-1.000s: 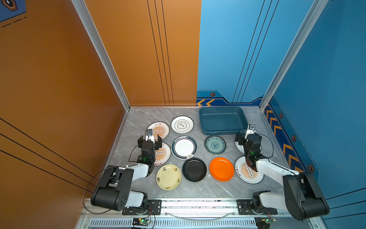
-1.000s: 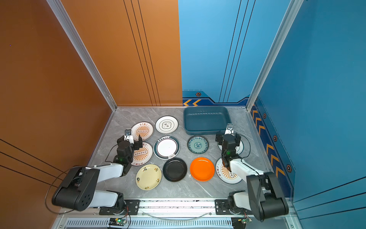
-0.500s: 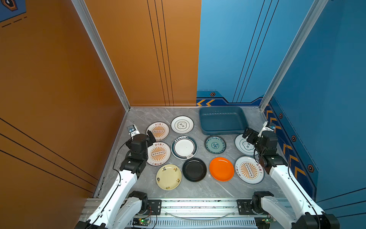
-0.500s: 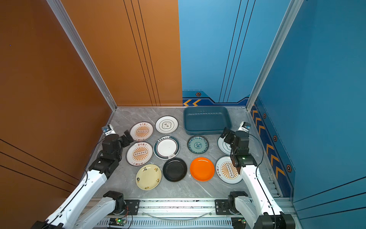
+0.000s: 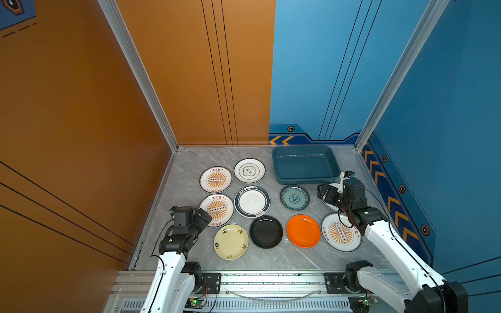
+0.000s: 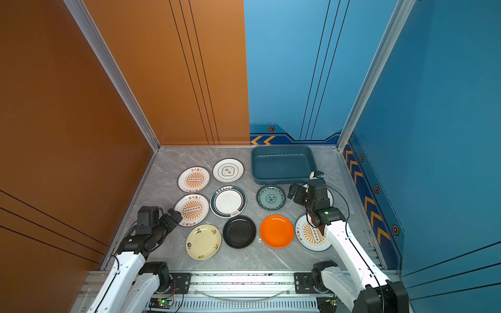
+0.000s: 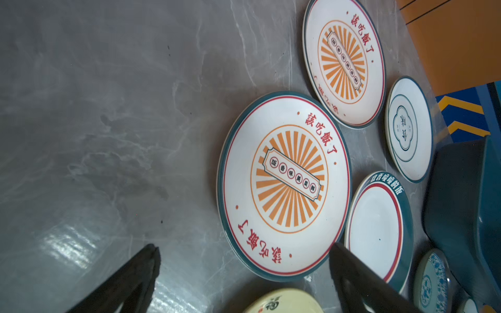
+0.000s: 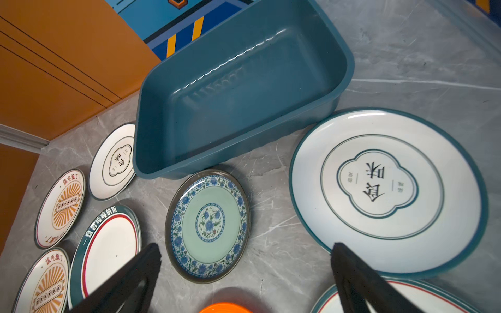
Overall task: Place the plates into the plastic bin on the countertop
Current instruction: 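Grasp the orange-sunburst plate's edge with the left gripper while the right gripper moves toward center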
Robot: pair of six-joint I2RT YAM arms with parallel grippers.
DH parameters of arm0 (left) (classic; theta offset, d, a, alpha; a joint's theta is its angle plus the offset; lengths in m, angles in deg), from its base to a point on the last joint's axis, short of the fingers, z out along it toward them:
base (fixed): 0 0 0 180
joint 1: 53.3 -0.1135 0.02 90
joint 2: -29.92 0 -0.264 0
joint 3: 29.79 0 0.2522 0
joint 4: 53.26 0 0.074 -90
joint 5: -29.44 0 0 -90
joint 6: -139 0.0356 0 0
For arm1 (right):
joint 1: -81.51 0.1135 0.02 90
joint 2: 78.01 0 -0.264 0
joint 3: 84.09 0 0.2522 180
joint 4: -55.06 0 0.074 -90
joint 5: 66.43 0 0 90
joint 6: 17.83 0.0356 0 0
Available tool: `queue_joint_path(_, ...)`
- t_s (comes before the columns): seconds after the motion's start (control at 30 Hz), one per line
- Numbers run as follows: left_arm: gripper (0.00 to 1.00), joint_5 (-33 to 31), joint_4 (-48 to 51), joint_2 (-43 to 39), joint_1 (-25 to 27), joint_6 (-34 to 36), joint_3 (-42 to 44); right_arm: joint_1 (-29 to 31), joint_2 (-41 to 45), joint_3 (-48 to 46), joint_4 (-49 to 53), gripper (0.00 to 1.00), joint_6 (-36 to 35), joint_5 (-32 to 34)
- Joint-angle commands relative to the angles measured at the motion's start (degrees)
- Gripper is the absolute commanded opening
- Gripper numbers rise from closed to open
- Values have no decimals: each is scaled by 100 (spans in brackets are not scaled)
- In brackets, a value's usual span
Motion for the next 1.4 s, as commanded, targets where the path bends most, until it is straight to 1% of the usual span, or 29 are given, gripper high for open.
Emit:
queue_joint_path(0.0,98,714,-52,118,-203,-177,225,172,-213,241,177,100,162,-32)
queue_joint_path(0.1,97,901,-305,266,-324,-209,390,288,-361,265,135,100,184,17)
queue_joint_path(0.37,95,987,-852,639,-543,-209,470,411,-579,240,-18,100,206,50)
queue_joint_path(0.57,90,1107,-1598,1136,-636,-349,678,473,-728,227,-112,100,246,37)
queue_joint_path(0.7,88,1138,-1862,1562,-673,-417,749,508,-808,224,-191,100,294,36)
queue_joint_path(0.73,88,1180,-2193,1655,-694,-449,785,524,-830,224,-213,100,303,24)
queue_joint_path(0.77,81,1216,-2355,1732,-711,-499,849,530,-854,212,-226,100,303,30)
queue_joint_path(0.9,72,1276,-2819,1982,-761,-639,987,561,-932,225,-272,100,321,24)
queue_joint_path(1.1,60,1320,-2963,2194,-767,-623,982,579,-1034,196,-323,100,321,32)
queue_joint_path(1.27,43,1382,-3096,2227,-792,-631,1090,596,-1121,142,-424,100,349,-4)
queue_joint_path(1.37,38,1392,-3140,2227,-804,-631,1153,614,-1147,139,-461,100,364,-25)
